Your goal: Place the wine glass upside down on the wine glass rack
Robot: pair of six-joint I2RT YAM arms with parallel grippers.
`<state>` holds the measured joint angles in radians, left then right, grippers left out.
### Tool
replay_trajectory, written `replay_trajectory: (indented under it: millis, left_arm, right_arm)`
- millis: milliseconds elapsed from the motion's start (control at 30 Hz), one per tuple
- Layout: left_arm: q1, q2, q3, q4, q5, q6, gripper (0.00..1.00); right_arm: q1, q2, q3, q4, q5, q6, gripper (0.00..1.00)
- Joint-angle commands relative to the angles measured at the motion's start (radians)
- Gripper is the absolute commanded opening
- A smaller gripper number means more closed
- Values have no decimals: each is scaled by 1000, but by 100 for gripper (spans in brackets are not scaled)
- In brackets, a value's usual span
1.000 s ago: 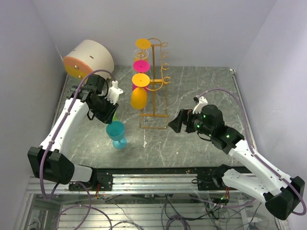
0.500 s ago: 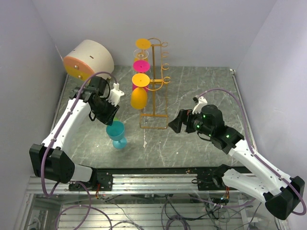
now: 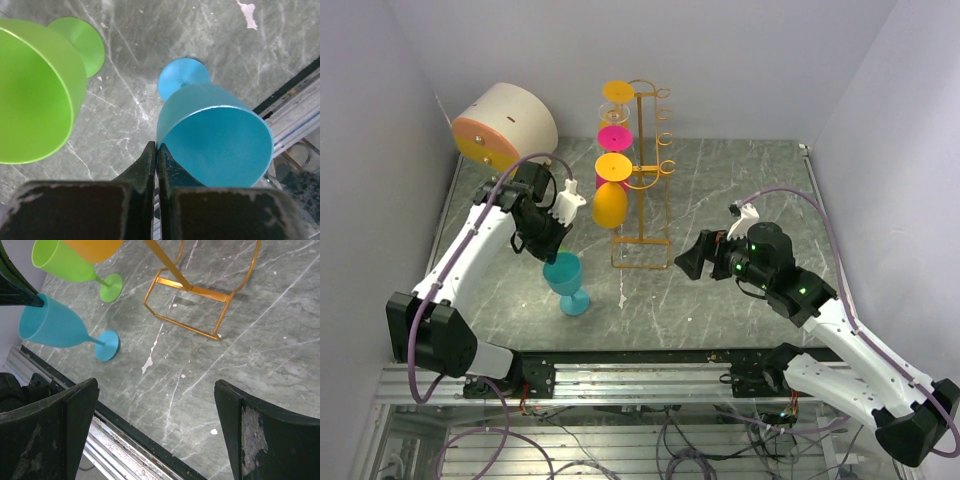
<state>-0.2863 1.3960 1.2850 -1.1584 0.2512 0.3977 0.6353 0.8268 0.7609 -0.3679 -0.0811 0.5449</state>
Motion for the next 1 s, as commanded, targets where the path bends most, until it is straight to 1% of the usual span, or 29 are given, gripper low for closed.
replay_trajectory:
  millis: [0,100,200,233,333,467,533,600,667,700,800,900,967]
  left_arm:
    - [-15,-38,99,-99,92,64,7]
    - [-17,-80,252,-192,140,105,7]
    - [-17,-117,453,-327,236,187,7]
    - [-19,-132,504,-339,256,187,7]
    - [-19,-189,630,-333,281,210,7]
    - [-19,-207,801,-255,291,169,7]
    - [-19,-241,829,-143,310,140,7]
    - [-19,-270,845,-40,358,113,7]
    - [-18,-252,899,16,408,93,7]
    - [-19,-256,897,67,435,86,7]
    - [-19,-256,886,247,462,-8,7]
    - [-19,-272,809,507,448,-111,7]
    - [-19,-284,727,681,389,-217,7]
  right_arm:
    - [3,-10,15,-14,-7,4,100]
    - [3,-25,17,2,-30,20,100]
    - [3,-63,9,43,-75,50,100]
    - [4,-74,8,57,-86,59,100]
    - [3,-98,24,76,-94,82,100]
    - [3,-95,93,52,-76,107,100]
    - [3,-97,120,71,-76,133,100]
    - [2,-111,122,130,-81,179,100]
    - [3,-129,103,234,-102,242,100]
    - [2,-137,88,303,-119,279,100]
    - [1,-120,56,495,-185,387,100]
    - [3,-40,56,665,-244,536,100]
    - [4,26,23,855,-262,672,95]
